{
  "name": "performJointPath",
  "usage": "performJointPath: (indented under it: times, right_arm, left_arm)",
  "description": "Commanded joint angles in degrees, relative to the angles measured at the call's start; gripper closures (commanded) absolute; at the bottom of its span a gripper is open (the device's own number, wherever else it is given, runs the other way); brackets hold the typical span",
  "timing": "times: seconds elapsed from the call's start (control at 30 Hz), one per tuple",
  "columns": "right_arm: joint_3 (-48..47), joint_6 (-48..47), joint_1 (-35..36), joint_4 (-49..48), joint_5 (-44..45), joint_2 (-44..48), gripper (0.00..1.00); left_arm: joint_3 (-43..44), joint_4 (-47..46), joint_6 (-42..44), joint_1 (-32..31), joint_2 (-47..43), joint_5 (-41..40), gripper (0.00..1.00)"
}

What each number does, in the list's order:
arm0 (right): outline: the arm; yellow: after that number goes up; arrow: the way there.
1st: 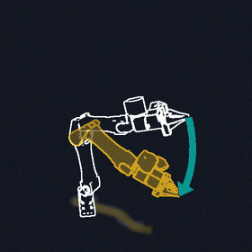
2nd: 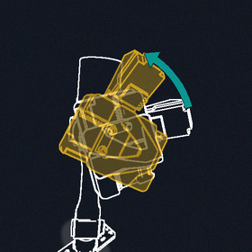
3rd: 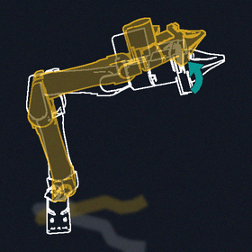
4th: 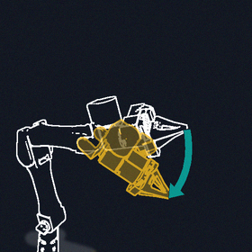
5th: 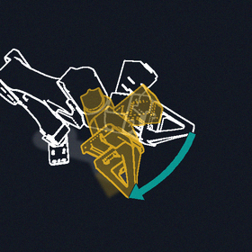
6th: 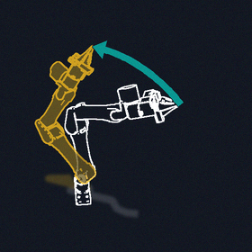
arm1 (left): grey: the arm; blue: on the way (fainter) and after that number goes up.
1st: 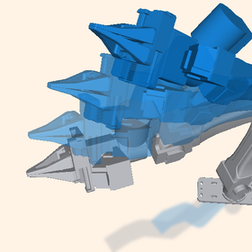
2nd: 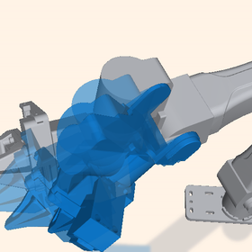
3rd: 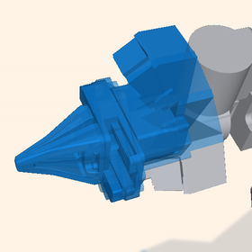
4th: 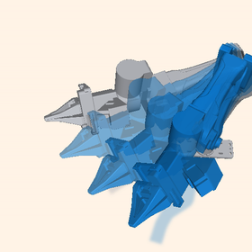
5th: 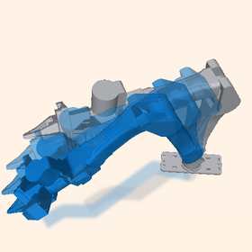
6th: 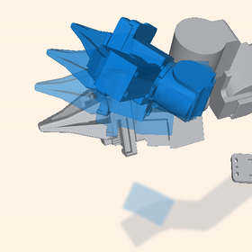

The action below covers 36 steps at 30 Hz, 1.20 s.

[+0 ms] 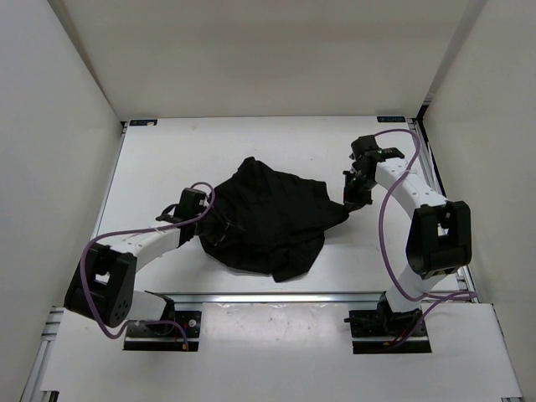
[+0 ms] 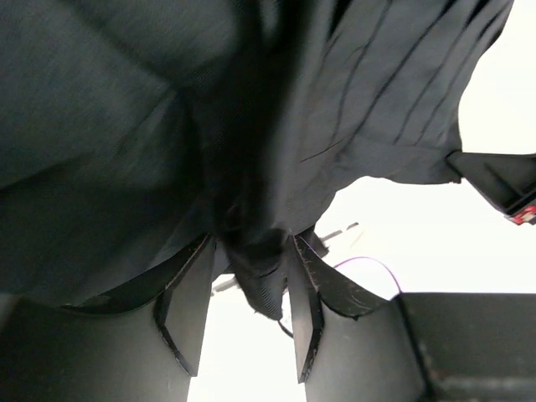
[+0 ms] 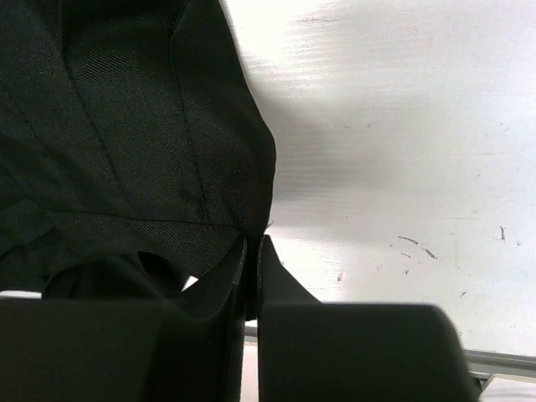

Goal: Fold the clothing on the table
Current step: Flatten the skirt out

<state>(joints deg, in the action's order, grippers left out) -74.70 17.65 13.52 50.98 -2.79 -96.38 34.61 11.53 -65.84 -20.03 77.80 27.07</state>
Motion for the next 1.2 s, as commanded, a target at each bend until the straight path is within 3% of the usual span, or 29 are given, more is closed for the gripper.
performJointPath:
  times: [0.0,0.37,0.47,0.5,0.6,0.73,0.87,0.93,1.03,1.17]
  right_arm:
    - [-1.6,-0.4,-0.2,-0.5,0.0,0.8,1.00]
    - [-1.9,-0.4,-0.1,-0.7,-0.1,0.2,1.00]
    - [-1.3,-0.1,0.2,-1.0,-0.6,1.1,1.00]
    - [-1.4,-0.5,0.3,-0.9,-0.6,0.9,1.00]
    - [-1.2,-0.2,-0.2,-0.8,-0.6,1.9,1.00]
    - [-2.0,-0.9,-1.8,0.2,-0.5,3.5,1.00]
    - [-3.5,-1.7,-3.3,0.8,2.3,5.4,1.00]
    - [-3.2,-2.4,-5.0,0.8,2.4,5.9,1.00]
    - [-2.3,-2.4,-6.7,-0.4,1.0,7.9,1.00]
    - [-0.9,-2.6,-8.9,-0.8,1.4,10.6,1.00]
  left_arm:
    - [-1.9,1.4,-0.6,-0.3,-3.1,0.8,0.50]
    - [-4.8,-5.8,-5.8,-2.0,-1.7,-0.3,0.52]
    - [-5.8,-10.9,-8.9,-3.2,-0.3,-0.9,0.57]
    - [-5.5,-13.1,-9.3,-3.6,0.7,-0.9,0.63]
    - [-4.1,-14.3,-8.7,-3.8,1.4,-1.5,1.00]
    - [1.0,-9.7,-2.0,0.5,-0.3,-1.0,1.00]
    - [19.5,9.0,14.9,8.1,-0.8,-8.3,1.00]
    - [27.6,13.7,22.0,10.3,0.2,-10.8,1.00]
    - [29.2,13.7,23.1,11.9,1.5,-9.8,1.00]
    - [25.2,11.9,22.5,13.5,0.0,-7.8,1.00]
